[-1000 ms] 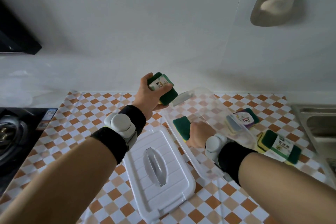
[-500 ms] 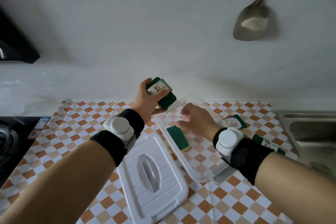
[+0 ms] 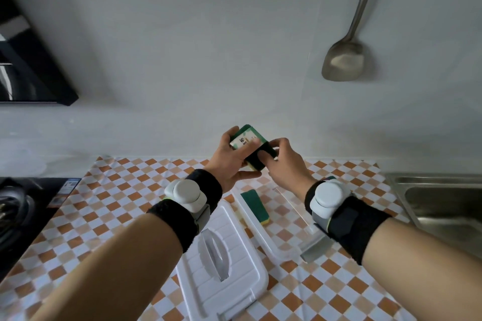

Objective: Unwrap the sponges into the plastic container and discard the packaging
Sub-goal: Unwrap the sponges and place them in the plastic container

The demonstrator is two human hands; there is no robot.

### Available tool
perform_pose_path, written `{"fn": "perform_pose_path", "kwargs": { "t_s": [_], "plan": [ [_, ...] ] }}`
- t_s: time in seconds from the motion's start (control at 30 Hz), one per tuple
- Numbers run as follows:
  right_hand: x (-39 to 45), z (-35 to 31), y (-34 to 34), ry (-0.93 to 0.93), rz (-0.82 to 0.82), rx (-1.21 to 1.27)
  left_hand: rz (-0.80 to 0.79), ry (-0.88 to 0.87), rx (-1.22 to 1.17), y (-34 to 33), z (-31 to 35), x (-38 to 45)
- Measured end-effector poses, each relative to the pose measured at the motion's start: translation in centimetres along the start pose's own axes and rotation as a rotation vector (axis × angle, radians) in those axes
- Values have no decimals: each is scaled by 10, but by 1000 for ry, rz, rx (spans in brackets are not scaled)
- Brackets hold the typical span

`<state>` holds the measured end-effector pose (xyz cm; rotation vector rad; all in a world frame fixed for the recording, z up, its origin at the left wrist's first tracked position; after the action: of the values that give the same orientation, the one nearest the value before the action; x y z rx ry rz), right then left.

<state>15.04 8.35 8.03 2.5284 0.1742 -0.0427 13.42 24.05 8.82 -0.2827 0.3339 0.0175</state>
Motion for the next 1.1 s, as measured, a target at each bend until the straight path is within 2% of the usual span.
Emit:
{"fn": "perform_pose_path", "kwargs": {
  "t_s": [0.2,0.43,0.6,0.7,0.83,0.9,1.03,1.1],
  "plan": [
    [2,1,1,-139,-52,330,52,-26,-5,7,1,-1],
    [-5,11,5,-219,-168,296,178,-75,-15,29,13,9],
    [-5,37,-4,-346,-133,252,217,-96,71,45,15,14],
    [-4,54,-13,-319,-148,29,236,-84,106,48,11,18],
    [-1,66,-19,-89,-431,-614,224,-53,130,48,3,21],
    [4,78,-27,-49,-501,-691,218,-37,130,49,-1,22],
    [7,89,-45,-224,-488,-544,197,-10,140,50,-6,24],
    [14,94,-57,-244,-472,-559,187,-3,146,50,-6,27]
  ]
}}
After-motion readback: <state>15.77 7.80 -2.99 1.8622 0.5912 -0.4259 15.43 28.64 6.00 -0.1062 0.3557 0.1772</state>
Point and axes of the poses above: each hand's wrist, its own x-axis towards the middle knuckle, its own y-axis out of the back of the hand, z = x × y, the point moved 1 cm from there along x, towards the middle knuckle, and after that the axes turned 1 degree about -z, right-handed, at the moved point
